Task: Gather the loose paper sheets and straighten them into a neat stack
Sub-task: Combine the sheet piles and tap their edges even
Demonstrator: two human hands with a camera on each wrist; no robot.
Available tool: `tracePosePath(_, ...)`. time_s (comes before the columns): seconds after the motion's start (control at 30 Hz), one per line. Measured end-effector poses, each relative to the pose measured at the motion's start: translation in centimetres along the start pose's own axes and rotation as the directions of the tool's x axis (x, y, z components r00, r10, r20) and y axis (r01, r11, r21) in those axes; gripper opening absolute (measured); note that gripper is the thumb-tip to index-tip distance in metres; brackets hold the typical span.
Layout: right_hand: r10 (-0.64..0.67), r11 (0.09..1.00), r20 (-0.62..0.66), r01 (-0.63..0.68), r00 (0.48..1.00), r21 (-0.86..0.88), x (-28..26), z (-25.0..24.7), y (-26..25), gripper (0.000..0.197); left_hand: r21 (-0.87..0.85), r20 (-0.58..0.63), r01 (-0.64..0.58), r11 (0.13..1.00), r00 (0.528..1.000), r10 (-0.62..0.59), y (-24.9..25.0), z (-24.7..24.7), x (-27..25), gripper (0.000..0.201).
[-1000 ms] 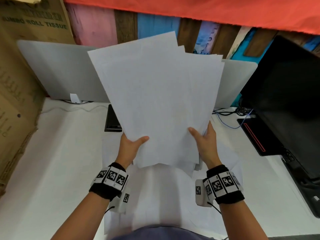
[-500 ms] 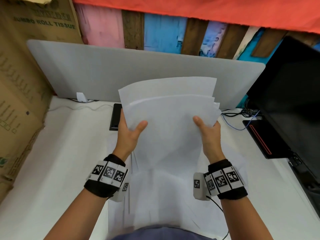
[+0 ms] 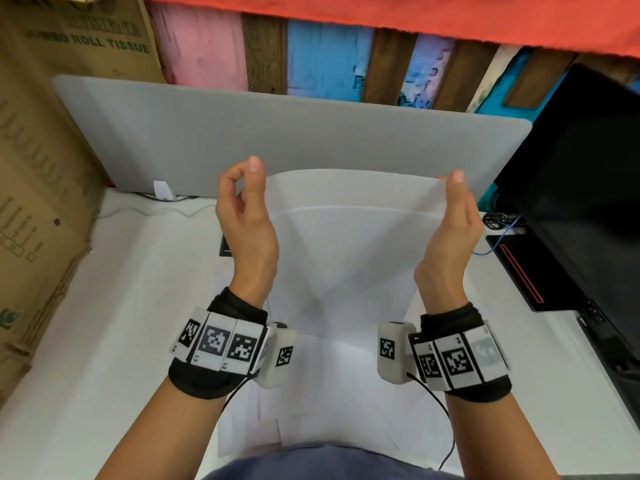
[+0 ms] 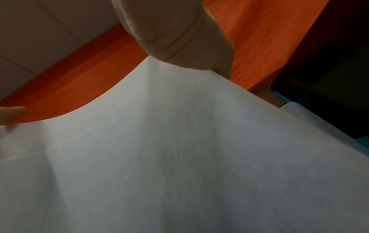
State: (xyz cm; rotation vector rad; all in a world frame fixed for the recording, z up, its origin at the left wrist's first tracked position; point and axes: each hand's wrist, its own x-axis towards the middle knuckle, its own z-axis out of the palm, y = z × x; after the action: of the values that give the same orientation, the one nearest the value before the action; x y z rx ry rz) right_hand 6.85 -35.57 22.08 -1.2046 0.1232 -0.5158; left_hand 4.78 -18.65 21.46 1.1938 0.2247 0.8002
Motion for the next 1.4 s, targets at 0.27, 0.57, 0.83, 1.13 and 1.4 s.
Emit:
tracePosePath(0.27, 0.012, 0.994, 0.053, -0.006, 0.999, -0.111, -0.3, -0.5, 0.7, 0.025, 0.105, 0.078, -0.071, 0.992, 0.995, 0.063, -0.5, -0.7, -0.3, 0.027)
tracePosePath(0.57, 0.276, 0.942, 0.409, -0.160, 0.870, -0.296, -1.1, -5.2, 4.8, 0.031, 0.228, 0.304, 0.088, 0.970, 0.939, -0.157, -4.4, -4.5, -1.2, 0.049)
tracePosePath(0.83, 0.142, 0.984, 0.407, -0.085, 0.902, -0.154, -1.1, -3.8, 3.4, 0.033, 0.060, 0.277, -0.034, 0.998, 0.961, 0.016, -1.6, -4.8, -0.8, 0.037)
tracePosePath(1.13, 0.397, 0.903, 0.403, -0.270, 0.825, -0.335, -2.9, -6.0, 7.8, 0.042, 0.247, 0.495, 0.185, 0.951, 0.819, -0.288, -5.6, -8.3, -1.7, 0.076)
tracePosePath(1.4, 0.278, 0.951, 0.400, -0.193, 0.873, -0.241, -1.9, -4.6, 5.4, 0.025, 0.158, 0.453, 0.105, 0.982, 0.876, -0.167, -3.6, -7.5, -1.4, 0.067)
